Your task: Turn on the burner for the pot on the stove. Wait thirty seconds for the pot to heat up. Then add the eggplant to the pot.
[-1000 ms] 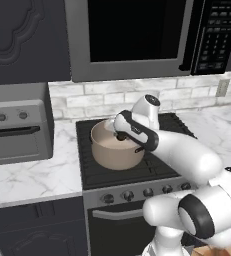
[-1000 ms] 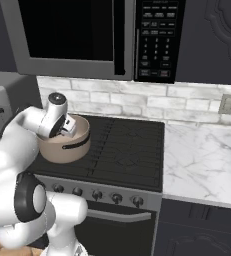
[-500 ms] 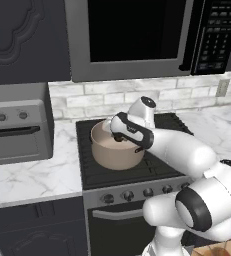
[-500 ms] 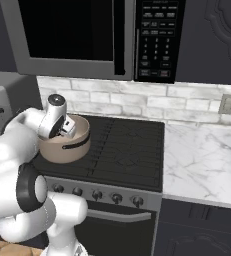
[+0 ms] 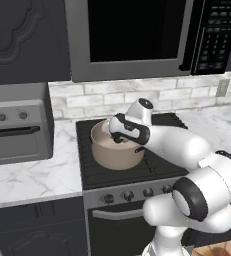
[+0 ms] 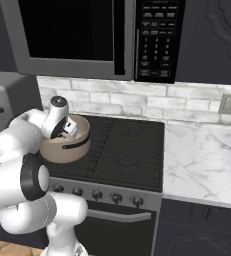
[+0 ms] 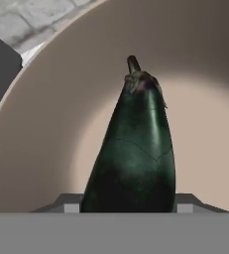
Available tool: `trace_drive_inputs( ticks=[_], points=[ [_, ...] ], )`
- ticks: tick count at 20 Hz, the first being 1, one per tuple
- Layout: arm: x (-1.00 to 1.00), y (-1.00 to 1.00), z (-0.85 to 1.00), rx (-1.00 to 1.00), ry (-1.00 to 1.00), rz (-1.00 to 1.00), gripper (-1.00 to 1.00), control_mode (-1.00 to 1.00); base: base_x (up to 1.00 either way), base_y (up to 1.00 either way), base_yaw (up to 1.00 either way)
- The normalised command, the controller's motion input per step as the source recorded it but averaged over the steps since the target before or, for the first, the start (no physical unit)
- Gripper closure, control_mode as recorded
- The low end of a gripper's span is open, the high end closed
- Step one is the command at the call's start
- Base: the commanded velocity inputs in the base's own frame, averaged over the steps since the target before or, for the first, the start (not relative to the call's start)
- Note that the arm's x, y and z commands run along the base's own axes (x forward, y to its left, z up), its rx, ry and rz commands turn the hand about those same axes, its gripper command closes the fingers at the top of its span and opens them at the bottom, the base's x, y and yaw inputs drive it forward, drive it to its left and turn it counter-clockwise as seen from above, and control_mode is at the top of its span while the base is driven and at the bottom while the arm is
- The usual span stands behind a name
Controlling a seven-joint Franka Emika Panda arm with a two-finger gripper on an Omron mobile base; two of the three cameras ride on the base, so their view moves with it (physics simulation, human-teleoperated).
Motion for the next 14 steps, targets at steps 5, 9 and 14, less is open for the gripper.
trace_drive_inputs(
  ticks=[5,9,14],
  points=[
    [0.04,0.0,-0.11,0.0,0.02,0.0,1.0,-1.0,0.0,0.0,0.0],
    [0.06,0.0,-0.08,0.0,0.01,0.0,1.0,-1.0,0.0,0.0,0.0],
    [0.05,0.0,-0.05,0.0,0.01,0.0,-1.0,-1.0,0.0,0.0,0.0]
  ],
)
